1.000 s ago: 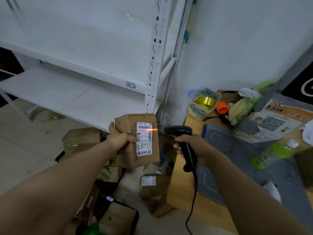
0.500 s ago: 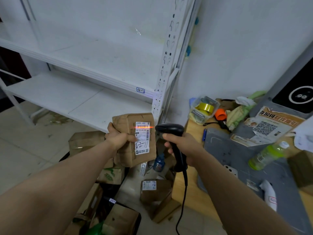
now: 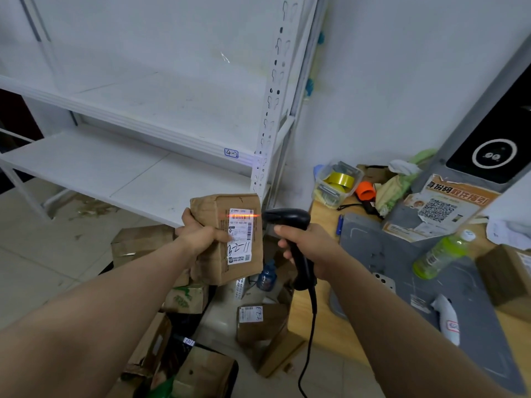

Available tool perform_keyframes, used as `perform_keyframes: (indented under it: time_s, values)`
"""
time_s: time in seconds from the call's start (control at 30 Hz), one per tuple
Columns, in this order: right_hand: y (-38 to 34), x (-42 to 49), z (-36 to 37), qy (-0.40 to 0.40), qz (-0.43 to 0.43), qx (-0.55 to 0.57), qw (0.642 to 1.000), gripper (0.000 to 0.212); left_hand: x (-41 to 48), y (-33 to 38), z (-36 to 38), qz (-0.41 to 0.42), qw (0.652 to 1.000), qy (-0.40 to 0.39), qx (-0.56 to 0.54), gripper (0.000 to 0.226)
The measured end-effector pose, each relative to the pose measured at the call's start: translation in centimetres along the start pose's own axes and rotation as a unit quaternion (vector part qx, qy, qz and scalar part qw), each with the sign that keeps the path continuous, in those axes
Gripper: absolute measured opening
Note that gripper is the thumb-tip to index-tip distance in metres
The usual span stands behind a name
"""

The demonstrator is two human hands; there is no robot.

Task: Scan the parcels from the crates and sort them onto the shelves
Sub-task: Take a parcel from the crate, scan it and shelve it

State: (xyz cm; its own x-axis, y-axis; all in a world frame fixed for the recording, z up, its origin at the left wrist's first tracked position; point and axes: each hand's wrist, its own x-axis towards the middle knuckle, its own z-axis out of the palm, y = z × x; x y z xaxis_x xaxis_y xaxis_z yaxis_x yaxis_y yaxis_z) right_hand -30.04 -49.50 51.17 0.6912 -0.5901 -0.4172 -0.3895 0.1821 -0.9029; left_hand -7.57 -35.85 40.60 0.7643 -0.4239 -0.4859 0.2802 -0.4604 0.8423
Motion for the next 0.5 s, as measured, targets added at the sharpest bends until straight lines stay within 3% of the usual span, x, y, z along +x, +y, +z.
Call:
perform_keyframes:
  time_s: [0.2, 0.5]
  values:
    - [1.0, 0.8, -1.5, 0.004, 0.010, 0.012, 1.000, 0.019, 0.0, 0.0, 0.9, 0.007, 1.000, -0.003, -0.004, 0.150]
    - [7.9, 7.1, -6.1, 0.151, 0.122, -0.103, 0.976, 0.017, -0.2, -0.8, 1.2, -0.016, 1.000, -0.005, -0.010, 0.146]
